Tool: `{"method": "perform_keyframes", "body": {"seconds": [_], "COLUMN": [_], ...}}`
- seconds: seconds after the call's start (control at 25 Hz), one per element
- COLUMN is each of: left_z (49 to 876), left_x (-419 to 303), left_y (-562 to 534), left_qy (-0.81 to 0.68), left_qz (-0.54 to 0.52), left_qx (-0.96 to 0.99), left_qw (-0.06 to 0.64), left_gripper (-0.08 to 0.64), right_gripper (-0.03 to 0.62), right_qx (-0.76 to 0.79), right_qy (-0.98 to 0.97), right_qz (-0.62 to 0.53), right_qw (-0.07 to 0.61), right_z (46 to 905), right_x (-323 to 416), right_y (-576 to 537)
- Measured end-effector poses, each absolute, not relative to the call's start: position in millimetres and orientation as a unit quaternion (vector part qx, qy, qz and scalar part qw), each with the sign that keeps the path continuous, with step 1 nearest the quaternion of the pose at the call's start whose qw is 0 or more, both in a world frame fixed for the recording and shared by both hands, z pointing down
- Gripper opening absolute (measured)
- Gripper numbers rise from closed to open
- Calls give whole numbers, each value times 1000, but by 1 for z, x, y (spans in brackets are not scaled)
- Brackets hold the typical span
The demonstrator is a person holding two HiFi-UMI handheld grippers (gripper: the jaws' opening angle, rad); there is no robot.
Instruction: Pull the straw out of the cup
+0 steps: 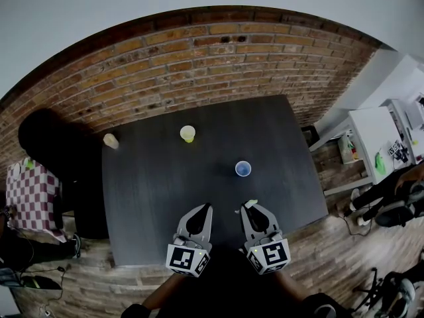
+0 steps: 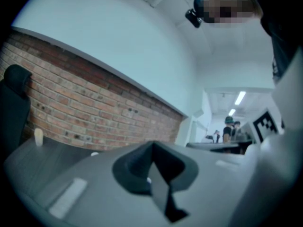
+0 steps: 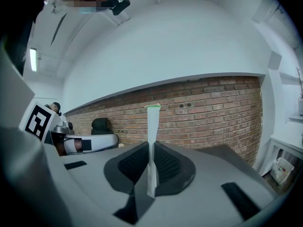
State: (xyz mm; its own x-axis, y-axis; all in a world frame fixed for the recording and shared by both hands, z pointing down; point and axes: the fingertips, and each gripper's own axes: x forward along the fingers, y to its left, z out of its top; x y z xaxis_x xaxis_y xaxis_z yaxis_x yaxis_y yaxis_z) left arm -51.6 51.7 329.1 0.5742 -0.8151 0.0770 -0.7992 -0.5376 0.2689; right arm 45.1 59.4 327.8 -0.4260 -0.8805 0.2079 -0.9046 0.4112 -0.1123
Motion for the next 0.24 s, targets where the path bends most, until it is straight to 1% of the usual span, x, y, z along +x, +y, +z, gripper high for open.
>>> {"method": "perform_keyframes", "body": {"seconds": [0.24], "left_z": [329], "left_x": [-55], "left_y": [48], "left_qy": [-456], "left_qz": [-24], "left_qx": [879], "left_qw": [137], "left_gripper": [5], "right_gripper": [32], "right_qx": [531], "right_qy": [-839], "right_qz": [103], "right_qw": [60], "right_z": [327], "right_x": [40], "right_y": [57]}}
